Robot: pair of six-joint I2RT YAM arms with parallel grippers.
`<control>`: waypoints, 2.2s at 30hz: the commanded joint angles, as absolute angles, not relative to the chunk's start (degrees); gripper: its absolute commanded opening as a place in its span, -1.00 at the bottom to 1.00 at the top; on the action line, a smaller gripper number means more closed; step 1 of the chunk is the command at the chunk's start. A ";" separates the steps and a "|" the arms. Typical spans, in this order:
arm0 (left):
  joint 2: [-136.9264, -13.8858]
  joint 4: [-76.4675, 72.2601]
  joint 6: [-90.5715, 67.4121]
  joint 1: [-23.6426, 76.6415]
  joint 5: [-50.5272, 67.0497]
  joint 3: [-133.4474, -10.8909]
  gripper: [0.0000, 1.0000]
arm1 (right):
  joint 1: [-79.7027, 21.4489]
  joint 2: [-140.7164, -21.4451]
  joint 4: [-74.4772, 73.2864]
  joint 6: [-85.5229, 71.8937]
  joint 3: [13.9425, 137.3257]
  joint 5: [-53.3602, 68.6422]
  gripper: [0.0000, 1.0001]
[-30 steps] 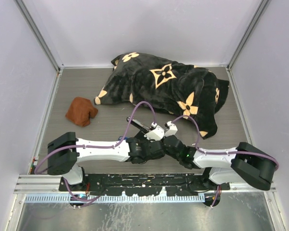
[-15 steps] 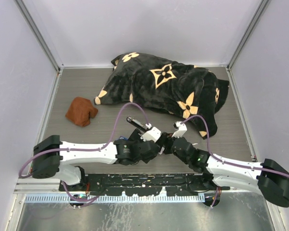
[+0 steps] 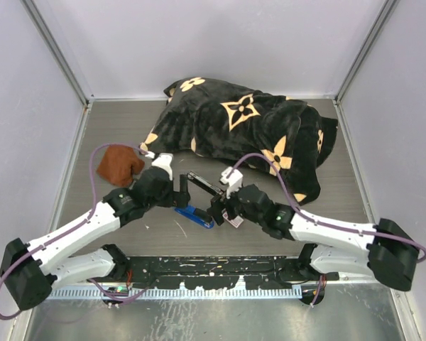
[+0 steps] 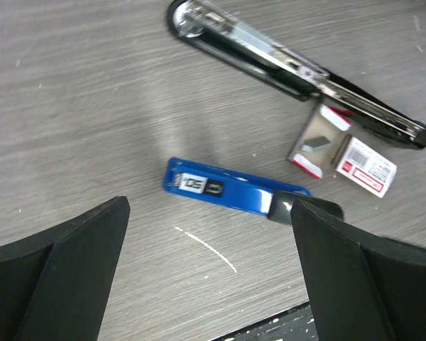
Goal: Load the staples into the stapler
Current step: Close the stapler at the center of the board.
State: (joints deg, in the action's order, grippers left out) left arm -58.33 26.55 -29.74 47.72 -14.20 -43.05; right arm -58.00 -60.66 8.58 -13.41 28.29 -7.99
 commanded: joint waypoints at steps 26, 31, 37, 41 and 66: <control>-50.59 14.07 -39.80 7.82 22.35 -26.64 1.00 | -63.50 -98.87 -7.16 2.23 57.90 -5.94 0.06; -49.66 14.96 -39.60 7.82 21.83 -26.61 1.00 | -64.69 -100.76 -7.25 0.79 58.12 -8.02 -0.34; -47.76 15.56 -41.08 7.83 23.64 -26.48 0.99 | -64.95 -96.43 0.16 -1.39 53.80 -8.51 -0.99; -46.40 14.21 -43.68 7.82 26.53 -25.64 0.97 | -65.02 -90.52 12.83 -2.11 47.14 -4.35 -0.99; -58.89 -2.13 -48.73 8.57 48.00 -21.05 0.63 | -64.86 -87.43 39.43 -6.45 36.66 2.55 -0.99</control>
State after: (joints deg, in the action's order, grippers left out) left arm -59.46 3.88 -48.21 8.14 42.83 -20.84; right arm -64.77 -87.90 29.69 -4.95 34.98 1.48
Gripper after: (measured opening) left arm 0.857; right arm 0.376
